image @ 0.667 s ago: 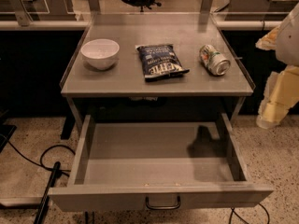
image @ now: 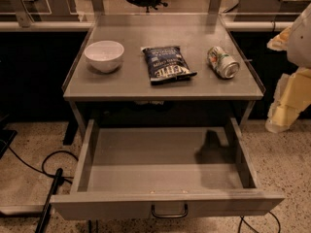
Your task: Place 7up can into top drawer
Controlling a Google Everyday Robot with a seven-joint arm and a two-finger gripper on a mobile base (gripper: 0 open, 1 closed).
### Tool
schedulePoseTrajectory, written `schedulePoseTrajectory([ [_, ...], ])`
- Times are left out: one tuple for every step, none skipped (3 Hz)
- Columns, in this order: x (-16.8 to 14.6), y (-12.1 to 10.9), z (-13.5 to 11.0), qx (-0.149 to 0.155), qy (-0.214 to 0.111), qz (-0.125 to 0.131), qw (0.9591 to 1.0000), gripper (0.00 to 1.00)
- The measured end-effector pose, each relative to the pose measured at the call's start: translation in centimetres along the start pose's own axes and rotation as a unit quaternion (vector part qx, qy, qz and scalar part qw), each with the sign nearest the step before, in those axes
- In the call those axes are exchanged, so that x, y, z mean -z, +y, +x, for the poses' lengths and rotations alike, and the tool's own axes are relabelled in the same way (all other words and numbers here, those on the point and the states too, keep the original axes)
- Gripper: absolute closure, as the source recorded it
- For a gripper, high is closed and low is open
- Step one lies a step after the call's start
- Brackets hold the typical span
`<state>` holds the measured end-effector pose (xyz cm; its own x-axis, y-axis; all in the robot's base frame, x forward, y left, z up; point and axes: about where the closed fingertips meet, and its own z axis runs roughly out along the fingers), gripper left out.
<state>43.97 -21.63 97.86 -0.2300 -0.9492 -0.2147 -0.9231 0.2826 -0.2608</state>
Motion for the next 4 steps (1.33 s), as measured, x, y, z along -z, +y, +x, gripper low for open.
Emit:
schedulePoseTrajectory([
  [-1.2, -1.8, 0.3, -0.039, 0.011, -0.007, 0.9991, 0.00],
  [-5.0, -8.6, 0.0, -0.137, 0.027, -0.009, 0.9902, 0.00],
  [-5.1, -10.3, -0.6, -0.171, 0.016, 0.001, 0.9851, 0.00],
  [-6.9, -10.8, -1.5, -0.184, 0.008, -0.011, 0.9828, 0.00],
])
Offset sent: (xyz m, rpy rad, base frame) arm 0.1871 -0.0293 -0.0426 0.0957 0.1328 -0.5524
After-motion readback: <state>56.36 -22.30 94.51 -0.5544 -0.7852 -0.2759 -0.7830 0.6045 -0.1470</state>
